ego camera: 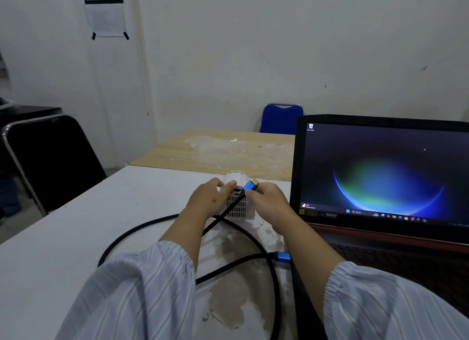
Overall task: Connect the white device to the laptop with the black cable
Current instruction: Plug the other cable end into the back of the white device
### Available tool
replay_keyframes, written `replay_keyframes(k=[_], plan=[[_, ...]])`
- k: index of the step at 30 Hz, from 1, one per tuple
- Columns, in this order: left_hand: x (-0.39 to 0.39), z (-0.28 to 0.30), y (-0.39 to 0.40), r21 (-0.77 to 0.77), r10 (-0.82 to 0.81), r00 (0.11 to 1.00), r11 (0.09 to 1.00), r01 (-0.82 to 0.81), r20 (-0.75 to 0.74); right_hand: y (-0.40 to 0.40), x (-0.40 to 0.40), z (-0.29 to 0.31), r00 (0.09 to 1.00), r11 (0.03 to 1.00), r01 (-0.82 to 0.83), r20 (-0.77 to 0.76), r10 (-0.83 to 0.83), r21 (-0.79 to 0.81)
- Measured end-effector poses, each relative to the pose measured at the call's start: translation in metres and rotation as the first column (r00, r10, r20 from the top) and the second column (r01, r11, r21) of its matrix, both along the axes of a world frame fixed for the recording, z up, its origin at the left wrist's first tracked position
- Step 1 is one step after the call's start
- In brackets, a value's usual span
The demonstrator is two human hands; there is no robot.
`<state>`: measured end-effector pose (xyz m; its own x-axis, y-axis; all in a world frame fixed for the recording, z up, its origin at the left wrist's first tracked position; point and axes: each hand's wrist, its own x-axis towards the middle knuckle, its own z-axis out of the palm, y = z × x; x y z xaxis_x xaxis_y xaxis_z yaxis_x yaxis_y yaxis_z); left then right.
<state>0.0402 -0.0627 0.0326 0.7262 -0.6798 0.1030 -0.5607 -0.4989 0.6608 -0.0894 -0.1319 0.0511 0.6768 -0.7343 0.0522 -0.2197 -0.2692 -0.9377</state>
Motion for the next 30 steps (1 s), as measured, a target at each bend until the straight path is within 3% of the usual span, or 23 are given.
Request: replay_keyframes(k=[7, 15, 20, 30], plan=[[0.001, -0.004, 0.000, -0.117, -0.023, 0.978, 0.993, -0.001, -0.205, 0.014, 0.010, -0.024, 0.977, 0.977, 0.161, 0.118, -0.178, 0.137], [0.000, -0.006, -0.003, -0.193, -0.136, 0.940, 0.978, 0.077, -0.314, 0.012, 0.003, -0.022, 0.944, 0.896, 0.081, 0.256, -0.210, 0.436], [-0.003, -0.003, -0.002, -0.177, -0.131, 0.939, 0.981, 0.077, -0.319, 0.024, 0.008, -0.027, 0.974, 0.936, 0.066, 0.182, -0.136, 0.347], [-0.006, 0.003, -0.003, -0.263, -0.239, 0.897, 0.954, 0.146, -0.371, 0.032, 0.015, -0.030, 0.981, 0.954, 0.128, 0.105, -0.161, 0.273]])
